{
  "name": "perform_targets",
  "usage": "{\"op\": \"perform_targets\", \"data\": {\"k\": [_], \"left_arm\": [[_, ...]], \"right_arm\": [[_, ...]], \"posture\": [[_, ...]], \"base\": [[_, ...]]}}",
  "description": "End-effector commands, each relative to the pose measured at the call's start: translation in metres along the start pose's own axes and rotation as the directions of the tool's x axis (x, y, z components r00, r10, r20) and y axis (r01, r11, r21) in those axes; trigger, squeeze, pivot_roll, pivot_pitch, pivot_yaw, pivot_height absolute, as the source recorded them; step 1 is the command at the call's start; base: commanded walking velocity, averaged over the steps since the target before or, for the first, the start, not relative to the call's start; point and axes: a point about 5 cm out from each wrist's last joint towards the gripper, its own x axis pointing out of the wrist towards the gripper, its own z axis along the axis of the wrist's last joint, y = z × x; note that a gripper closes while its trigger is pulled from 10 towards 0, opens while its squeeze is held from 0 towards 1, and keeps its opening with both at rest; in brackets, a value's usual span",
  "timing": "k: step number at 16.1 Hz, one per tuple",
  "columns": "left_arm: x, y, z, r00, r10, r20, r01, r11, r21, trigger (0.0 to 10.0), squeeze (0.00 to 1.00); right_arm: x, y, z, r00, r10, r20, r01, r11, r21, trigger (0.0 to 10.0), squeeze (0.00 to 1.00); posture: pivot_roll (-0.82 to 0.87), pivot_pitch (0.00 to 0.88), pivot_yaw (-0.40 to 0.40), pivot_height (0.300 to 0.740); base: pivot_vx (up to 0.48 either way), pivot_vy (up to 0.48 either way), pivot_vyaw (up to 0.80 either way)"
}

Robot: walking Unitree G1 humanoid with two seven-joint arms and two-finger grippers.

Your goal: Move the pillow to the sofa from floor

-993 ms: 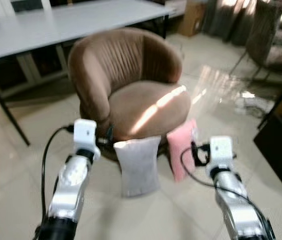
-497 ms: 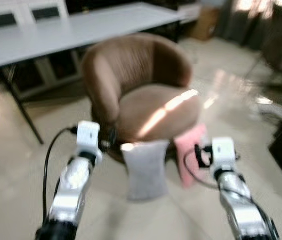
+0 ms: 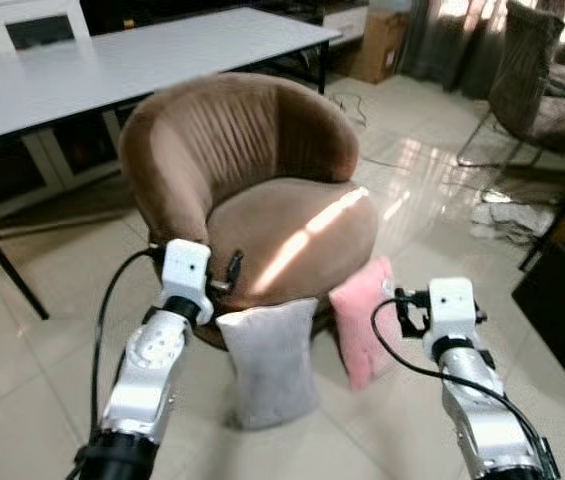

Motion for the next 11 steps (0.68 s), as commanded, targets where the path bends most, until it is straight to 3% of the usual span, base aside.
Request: {"op": "perform_targets", "data": {"k": [1,3,8,11], "left_arm": [[-0.0006,0.0079,0.0009,1.0,0.017,-0.004,-0.017,1.0,0.015,10.0,0.0],[0.0005,0.0089,0.0023,1.0,0.008,-0.005,-0.008,1.0,0.02,10.0,0.0],[0.0025,0.0116,0.0012,1.0,-0.008,-0.018,0.008,1.0,0.021,10.0,0.0],[0.0034,0.0084,-0.0005,1.0,-0.017,-0.023,0.017,1.0,0.013,10.0,0.0]], "right_arm": [[0.0018,0.0081,0.0051,1.0,0.023,0.018,-0.023,1.0,0.004,10.0,0.0],[0.0015,0.0103,0.0047,0.999,0.03,0.023,-0.031,0.999,0.021,10.0,0.0],[-0.0014,0.0171,0.0052,0.999,0.035,0.038,-0.036,0.999,0.032,10.0,0.0],[-0.0036,0.0104,0.0031,1.0,-0.002,0.029,0.0,0.997,0.073,10.0,0.0]], "posture": [[-0.06,0.0,0.017,0.74],[-0.05,0.0,0.033,0.74],[-0.06,0.0,0.066,0.74],[-0.07,0.0,0.061,0.74]], "base": [[0.39,0.0,0.0],[0.39,0.0,0.0],[0.392,0.0,0.8],[0.377,0.0,0.0]]}}
